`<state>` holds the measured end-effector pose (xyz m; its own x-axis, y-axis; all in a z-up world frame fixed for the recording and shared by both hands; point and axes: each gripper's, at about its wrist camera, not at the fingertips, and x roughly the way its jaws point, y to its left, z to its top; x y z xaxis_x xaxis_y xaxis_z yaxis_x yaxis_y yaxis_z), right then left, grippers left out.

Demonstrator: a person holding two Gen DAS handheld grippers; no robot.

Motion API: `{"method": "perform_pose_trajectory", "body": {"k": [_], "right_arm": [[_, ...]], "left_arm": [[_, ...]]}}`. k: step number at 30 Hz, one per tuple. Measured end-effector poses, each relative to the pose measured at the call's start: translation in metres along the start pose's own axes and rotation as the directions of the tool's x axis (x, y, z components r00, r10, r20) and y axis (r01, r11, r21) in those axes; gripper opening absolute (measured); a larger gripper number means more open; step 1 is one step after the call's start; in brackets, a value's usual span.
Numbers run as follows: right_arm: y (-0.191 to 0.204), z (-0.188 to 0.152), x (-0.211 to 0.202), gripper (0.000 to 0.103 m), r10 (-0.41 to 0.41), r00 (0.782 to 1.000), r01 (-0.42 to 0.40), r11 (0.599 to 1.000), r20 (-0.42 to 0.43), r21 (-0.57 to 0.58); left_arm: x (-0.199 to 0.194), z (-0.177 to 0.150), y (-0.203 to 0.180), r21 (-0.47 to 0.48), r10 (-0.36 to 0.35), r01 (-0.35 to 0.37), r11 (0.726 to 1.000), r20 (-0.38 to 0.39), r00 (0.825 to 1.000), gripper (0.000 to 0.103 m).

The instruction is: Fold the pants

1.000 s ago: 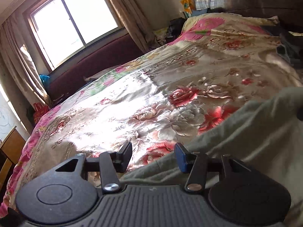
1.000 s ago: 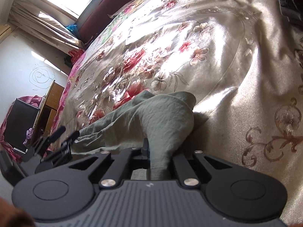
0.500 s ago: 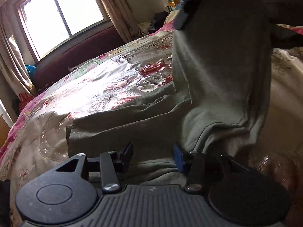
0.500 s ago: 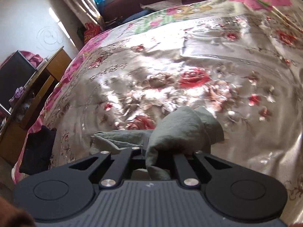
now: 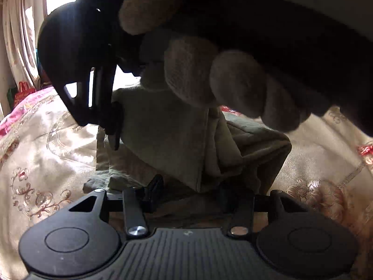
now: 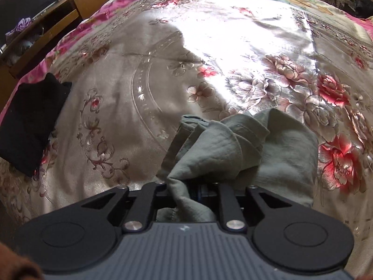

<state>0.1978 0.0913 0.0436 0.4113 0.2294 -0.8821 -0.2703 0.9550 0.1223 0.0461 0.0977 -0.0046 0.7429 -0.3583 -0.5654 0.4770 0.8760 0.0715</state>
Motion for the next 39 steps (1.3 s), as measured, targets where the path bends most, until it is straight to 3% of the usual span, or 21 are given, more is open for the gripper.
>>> {"method": "perform_pose_trajectory", "body": {"k": [4,8,12,15,18,22,25,30,32,35,39], "right_arm": [[-0.002,0.007,-0.007,0.03,0.09,0.996,-0.089,0.995,-0.012,0.045],[-0.001,0.017,-0.023,0.03,0.135,0.99,-0.136,0.99,0.048,0.039],[-0.013,0.019,-0.032,0.031,0.231,0.972,-0.235,0.966,0.052,0.11],[-0.018,0.018,-0.039,0.031,0.189,0.976,-0.198,0.977,0.111,0.078],[-0.033,0.015,-0.037,0.031,0.114,0.987,-0.12,0.992,0.115,0.049],[-0.054,0.012,-0.028,0.033,0.035,0.989,-0.038,0.999,0.141,0.02],[-0.058,0.01,-0.022,0.032,0.049,0.988,-0.05,0.999,0.149,-0.002],[-0.055,0.004,-0.026,0.032,0.057,0.978,-0.037,0.994,0.201,-0.099],[-0.05,0.006,-0.031,0.034,0.091,0.968,-0.043,0.977,0.232,-0.207],[-0.038,0.017,-0.024,0.041,0.134,0.975,-0.052,0.916,0.18,-0.399],[-0.027,0.028,-0.006,0.042,0.158,0.985,-0.081,0.788,0.072,-0.611]], "left_arm": [[-0.009,-0.004,0.012,-0.049,-0.016,0.016,0.999,0.002,1.0,0.062],[-0.023,-0.011,0.017,-0.069,-0.002,0.003,0.998,0.013,1.0,0.062],[-0.035,-0.013,0.027,-0.134,0.009,-0.005,0.991,0.024,1.0,0.062],[-0.041,-0.015,0.037,-0.163,0.045,-0.039,0.986,0.031,0.999,0.062],[-0.049,-0.025,0.049,-0.22,0.056,-0.052,0.974,0.011,0.998,0.063],[-0.049,-0.043,0.067,-0.297,0.122,-0.135,0.945,-0.064,0.991,0.063],[-0.062,-0.04,0.076,-0.33,0.179,-0.179,0.927,-0.032,0.983,0.063],[-0.082,-0.015,0.083,-0.247,0.277,-0.255,0.935,0.057,0.959,0.063],[-0.082,-0.002,0.086,-0.207,0.266,-0.244,0.947,0.085,0.96,0.068],[-0.061,0.008,0.083,-0.185,0.211,-0.196,0.963,0.068,0.975,0.068],[-0.037,0.005,0.067,-0.141,0.136,-0.132,0.981,0.015,0.991,0.068]]}}
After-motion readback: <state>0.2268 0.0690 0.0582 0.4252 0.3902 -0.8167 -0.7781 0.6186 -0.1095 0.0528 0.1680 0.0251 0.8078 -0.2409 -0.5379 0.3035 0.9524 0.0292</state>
